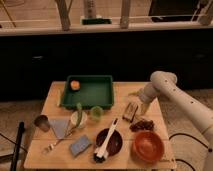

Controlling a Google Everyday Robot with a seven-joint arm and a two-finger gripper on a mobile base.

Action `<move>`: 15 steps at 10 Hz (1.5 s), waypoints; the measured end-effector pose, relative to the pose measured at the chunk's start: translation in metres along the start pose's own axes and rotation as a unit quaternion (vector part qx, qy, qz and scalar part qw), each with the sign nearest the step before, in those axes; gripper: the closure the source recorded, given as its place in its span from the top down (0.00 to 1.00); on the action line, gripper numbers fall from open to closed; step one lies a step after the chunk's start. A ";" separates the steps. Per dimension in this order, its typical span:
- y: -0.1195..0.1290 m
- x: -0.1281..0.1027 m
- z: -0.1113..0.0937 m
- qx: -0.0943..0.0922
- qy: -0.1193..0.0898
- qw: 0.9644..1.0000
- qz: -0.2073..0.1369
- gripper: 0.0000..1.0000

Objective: Place eraser in table surface

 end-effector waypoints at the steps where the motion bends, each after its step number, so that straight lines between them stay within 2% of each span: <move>1: -0.001 0.000 -0.001 0.001 -0.001 1.000 -0.003 0.80; 15: 0.000 -0.001 -0.001 0.001 -0.005 1.000 -0.007 0.80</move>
